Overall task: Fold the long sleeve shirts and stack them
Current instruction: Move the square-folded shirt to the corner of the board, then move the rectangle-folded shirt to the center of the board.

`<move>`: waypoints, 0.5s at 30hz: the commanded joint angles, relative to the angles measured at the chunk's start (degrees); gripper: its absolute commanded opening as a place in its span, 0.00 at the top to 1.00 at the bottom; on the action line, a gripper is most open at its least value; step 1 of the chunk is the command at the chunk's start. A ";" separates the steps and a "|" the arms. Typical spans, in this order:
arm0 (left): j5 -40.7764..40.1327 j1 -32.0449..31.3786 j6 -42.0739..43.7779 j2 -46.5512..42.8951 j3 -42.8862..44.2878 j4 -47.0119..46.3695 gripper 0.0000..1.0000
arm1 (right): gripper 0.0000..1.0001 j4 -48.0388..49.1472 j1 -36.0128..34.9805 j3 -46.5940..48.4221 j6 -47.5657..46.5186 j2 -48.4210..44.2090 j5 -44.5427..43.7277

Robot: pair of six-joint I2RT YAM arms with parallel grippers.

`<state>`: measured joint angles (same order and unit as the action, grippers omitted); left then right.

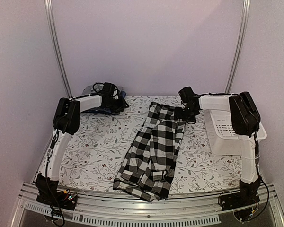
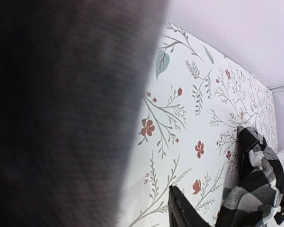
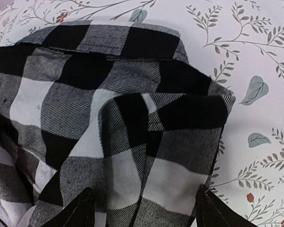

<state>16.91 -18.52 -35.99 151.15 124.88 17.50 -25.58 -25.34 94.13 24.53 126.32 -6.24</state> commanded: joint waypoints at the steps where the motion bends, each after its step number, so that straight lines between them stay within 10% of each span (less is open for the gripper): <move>1: 0.67 -1.76 6.23 -4.82 -1.90 0.26 0.60 | 0.28 -1.59 1.98 4.63 -1.33 4.43 0.14; 15: 1.21 -6.96 0.86 -30.14 -39.78 -7.19 0.60 | 0.28 -4.51 2.00 29.40 -11.11 22.41 7.07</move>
<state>17.39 -24.08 -32.62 129.51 96.05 14.52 -27.31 -23.24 118.19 17.34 143.63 -3.42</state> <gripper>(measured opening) 0.394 0.718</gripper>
